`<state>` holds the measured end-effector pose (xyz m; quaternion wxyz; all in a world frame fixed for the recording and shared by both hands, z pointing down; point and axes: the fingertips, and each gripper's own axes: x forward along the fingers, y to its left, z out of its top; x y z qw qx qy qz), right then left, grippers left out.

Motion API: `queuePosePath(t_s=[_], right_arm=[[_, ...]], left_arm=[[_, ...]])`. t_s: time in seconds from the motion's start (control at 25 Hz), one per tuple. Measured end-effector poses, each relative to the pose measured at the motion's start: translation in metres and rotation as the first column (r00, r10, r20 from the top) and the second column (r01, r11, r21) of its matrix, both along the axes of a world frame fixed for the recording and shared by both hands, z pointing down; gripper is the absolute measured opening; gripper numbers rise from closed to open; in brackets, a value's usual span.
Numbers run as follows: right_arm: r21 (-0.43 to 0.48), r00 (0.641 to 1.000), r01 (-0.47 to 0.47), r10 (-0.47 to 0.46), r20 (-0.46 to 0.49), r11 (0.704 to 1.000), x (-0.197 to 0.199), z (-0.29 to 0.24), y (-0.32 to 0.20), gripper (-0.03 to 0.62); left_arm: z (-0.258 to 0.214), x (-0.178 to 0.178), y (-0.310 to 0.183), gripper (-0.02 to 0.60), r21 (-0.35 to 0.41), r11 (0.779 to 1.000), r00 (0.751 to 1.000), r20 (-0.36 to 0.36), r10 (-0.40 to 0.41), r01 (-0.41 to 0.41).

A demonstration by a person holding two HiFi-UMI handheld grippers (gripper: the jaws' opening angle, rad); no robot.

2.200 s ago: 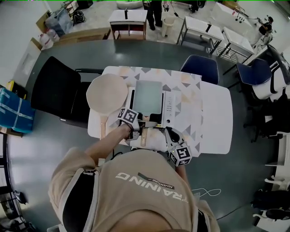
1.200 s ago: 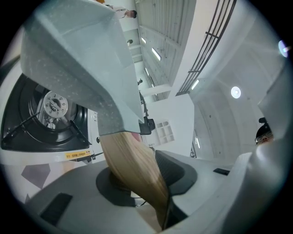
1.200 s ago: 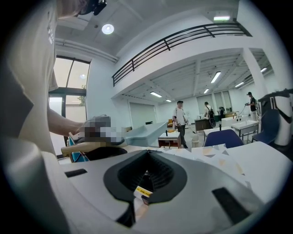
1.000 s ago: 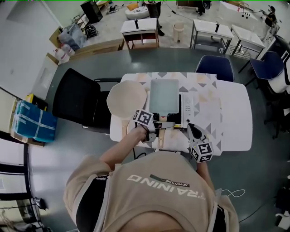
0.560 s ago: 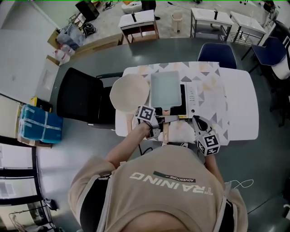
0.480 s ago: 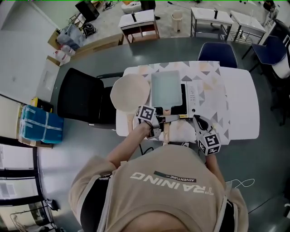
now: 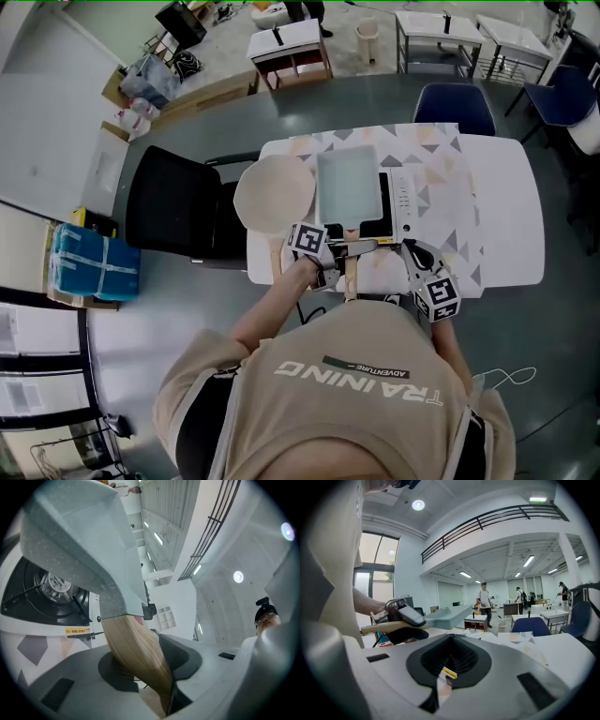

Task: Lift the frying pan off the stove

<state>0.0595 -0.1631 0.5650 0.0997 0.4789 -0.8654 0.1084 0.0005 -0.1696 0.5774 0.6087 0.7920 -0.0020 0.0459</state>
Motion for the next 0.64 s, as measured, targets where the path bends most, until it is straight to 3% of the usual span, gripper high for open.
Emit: queuePosePath(t_s=[0.64], right_arm=[[-0.021, 1.0, 0.014, -0.014, 0.011, 1.0, 0.002, 0.012, -0.009, -0.003]], left_arm=[[0.0, 0.002, -0.003, 0.144, -0.002, 1.0, 1.0, -0.008, -0.007, 0.007]])
